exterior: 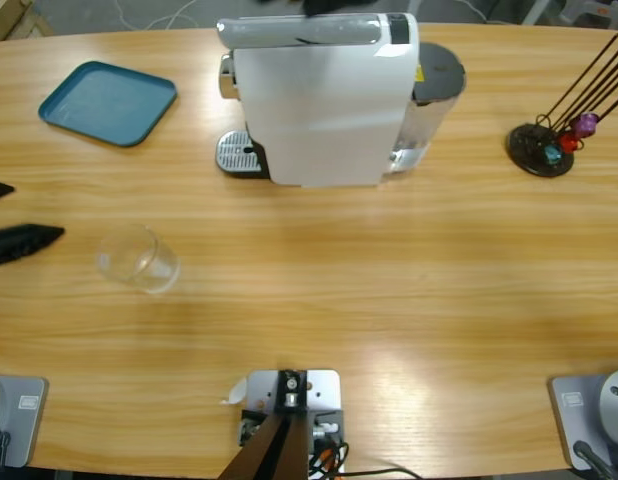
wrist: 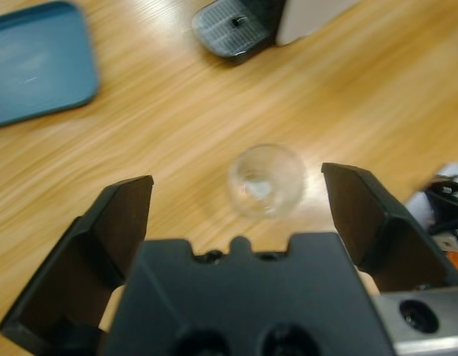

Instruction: Pour coffee

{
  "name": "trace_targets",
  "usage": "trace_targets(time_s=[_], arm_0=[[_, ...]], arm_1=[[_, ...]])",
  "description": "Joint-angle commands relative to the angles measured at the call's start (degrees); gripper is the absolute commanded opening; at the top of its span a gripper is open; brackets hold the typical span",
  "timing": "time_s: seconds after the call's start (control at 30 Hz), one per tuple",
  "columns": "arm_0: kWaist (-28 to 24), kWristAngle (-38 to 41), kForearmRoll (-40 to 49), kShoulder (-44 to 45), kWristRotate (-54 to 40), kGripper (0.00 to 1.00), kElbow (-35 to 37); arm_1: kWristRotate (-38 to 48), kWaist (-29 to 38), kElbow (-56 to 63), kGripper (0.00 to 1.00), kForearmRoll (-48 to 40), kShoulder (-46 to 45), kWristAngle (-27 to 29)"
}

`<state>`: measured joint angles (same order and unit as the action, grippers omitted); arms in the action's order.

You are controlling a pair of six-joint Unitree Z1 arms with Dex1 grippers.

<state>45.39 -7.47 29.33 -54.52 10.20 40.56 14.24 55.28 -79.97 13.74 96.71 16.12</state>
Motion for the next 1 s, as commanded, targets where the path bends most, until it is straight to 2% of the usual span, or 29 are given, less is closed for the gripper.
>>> trace_targets(time_s=[0.03, 0.17, 0.23, 0.3, 0.5, 0.7, 0.8, 1.0], arm_0=[[4.9, -2.7, 4.3, 2.5, 9.8, 0.996, -0.1], [12.4, -3.9, 3.1, 1.3, 14.5, 0.993, -2.2], [15.1, -6.2, 1.8, 0.9, 16.2, 0.991, -3.8], [18.1, -9.0, 1.3, -0.5, 19.4, 0.991, -4.5], [29.1, -20.0, -2.6, -10.6, 30.3, 0.995, -7.0], [29.7, -23.0, -9.0, -11.2, 35.0, 0.999, -12.3], [30.0, -23.1, -14.0, -13.2, 35.4, 1.0, -15.0], [33.0, -23.9, -20.3, -18.4, 38.1, 1.0, -17.5]], arm_1=[[1.0, 3.8, 15.0, 1.0, 1.8, -16.5, 0.5], [2.8, 7.0, 21.7, 1.0, 1.8, -19.1, -0.9], [2.9, 8.1, 25.1, 1.0, 1.0, -20.3, -3.3], [3.6, 8.8, 27.0, 1.0, 0.6, -21.3, -3.4], [5.1, 9.1, 29.7, 1.0, 0.6, -23.8, -3.4], [7.2, 9.1, 33.5, 1.0, 0.7, -26.7, -2.4], [7.7, 9.1, 35.2, 1.0, 2.9, -28.5, -0.7], [7.2, 9.1, 37.3, 1.0, 5.3, -32.7, -1.0]])
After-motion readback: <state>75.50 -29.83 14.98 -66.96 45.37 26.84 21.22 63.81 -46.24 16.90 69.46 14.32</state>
